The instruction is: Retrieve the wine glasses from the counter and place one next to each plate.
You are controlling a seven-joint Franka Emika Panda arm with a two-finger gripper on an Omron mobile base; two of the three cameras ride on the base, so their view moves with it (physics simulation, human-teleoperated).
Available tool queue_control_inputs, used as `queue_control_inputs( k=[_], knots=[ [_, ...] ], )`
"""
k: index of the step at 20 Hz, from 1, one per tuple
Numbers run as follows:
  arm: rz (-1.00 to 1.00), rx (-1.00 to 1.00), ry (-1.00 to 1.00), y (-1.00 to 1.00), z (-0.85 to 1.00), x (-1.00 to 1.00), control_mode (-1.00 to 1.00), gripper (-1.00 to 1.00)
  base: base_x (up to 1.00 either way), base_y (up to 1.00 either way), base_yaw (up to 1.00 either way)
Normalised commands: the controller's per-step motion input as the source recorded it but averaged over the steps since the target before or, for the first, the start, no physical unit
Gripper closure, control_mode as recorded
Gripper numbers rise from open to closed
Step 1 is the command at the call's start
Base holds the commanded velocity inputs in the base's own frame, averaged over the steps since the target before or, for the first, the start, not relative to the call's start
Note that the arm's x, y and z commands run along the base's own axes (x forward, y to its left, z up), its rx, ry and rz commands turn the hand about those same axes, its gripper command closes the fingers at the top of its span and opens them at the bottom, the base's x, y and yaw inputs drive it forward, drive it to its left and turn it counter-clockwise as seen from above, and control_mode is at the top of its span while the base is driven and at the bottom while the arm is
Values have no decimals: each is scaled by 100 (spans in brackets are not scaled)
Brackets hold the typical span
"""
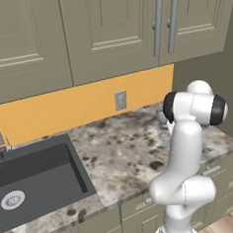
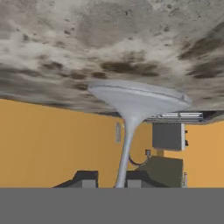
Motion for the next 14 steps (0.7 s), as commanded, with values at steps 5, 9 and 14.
queue_control_inputs(
  k=[5, 9, 14],
  knots=[
    [0, 0, -27, 0, 71, -30, -100, 100, 0, 0, 0],
    [0, -1, -6, 0, 55, -60, -100, 100, 0, 0, 0],
    [0, -10, 0, 0, 45, -92, -100, 100, 0, 0, 0]
  ],
)
